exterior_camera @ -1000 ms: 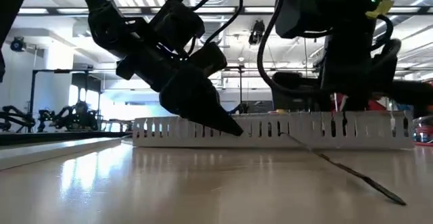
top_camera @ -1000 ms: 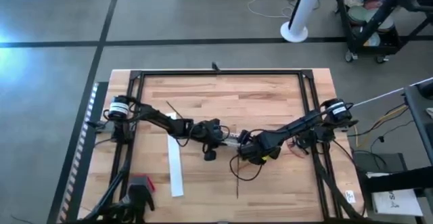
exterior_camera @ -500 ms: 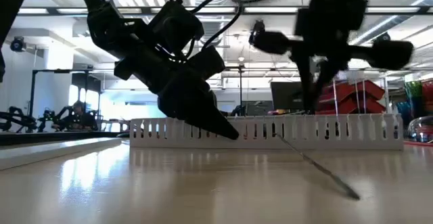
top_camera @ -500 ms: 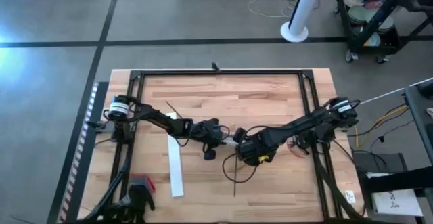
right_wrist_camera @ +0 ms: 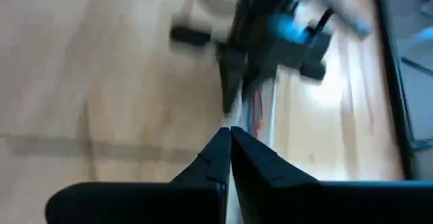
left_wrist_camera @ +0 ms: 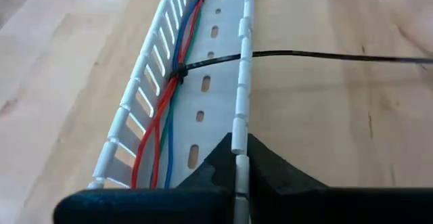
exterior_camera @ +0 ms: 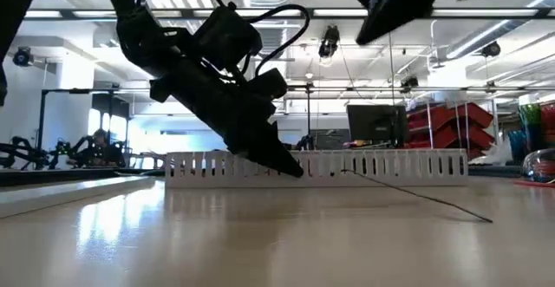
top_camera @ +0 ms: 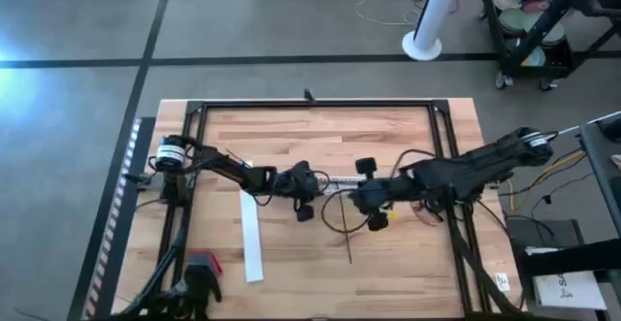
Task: Ziptie cables
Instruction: Put the ziptied cable wires into the white cable duct, then close the white cable duct
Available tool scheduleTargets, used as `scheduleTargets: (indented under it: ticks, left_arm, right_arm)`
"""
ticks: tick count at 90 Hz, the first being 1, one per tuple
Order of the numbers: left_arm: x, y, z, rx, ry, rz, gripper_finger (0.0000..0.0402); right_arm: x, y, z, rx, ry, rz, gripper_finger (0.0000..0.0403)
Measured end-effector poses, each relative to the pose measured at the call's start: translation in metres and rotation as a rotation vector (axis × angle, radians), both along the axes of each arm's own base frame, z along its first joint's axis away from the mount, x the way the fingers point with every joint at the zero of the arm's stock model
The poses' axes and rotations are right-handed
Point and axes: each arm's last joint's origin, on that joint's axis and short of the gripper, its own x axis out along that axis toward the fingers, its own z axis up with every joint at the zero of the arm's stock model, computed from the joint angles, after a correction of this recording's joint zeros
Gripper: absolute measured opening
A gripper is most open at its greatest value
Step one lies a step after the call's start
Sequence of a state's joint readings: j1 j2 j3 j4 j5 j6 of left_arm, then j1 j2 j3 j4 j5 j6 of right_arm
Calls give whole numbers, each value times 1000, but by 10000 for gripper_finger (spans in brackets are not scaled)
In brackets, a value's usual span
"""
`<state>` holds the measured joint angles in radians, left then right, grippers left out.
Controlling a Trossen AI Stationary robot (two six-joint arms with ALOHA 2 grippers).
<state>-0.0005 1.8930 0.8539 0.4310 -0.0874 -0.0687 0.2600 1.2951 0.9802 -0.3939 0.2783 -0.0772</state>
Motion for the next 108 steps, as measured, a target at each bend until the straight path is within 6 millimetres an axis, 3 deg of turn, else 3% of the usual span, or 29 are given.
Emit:
scheduleTargets:
  ticks: [16,34,50,68,78,87,108]
  left_arm:
    - [-1,2,5,36,-2,-10,33]
    - [-16,6,27,-9,85,35,149]
    - [-50,-3,70,-151,172,182,248]
    - [-106,-42,92,-255,295,540,274]
    - [-127,-67,91,-288,260,729,273]
    - [-133,-82,84,-325,163,869,276]
    - [-129,-90,39,-353,145,1170,292]
  right_arm:
    - [-4,1,-18,212,-193,-71,8]
    - [4,4,-44,278,-156,-104,87]
    - [21,7,-55,286,-195,-126,172]
    - [38,10,-64,187,-217,-107,221]
    - [47,12,-70,128,-249,-90,235]
    - [56,13,-77,122,-258,-91,247]
    - [73,14,-92,100,-222,-93,280]
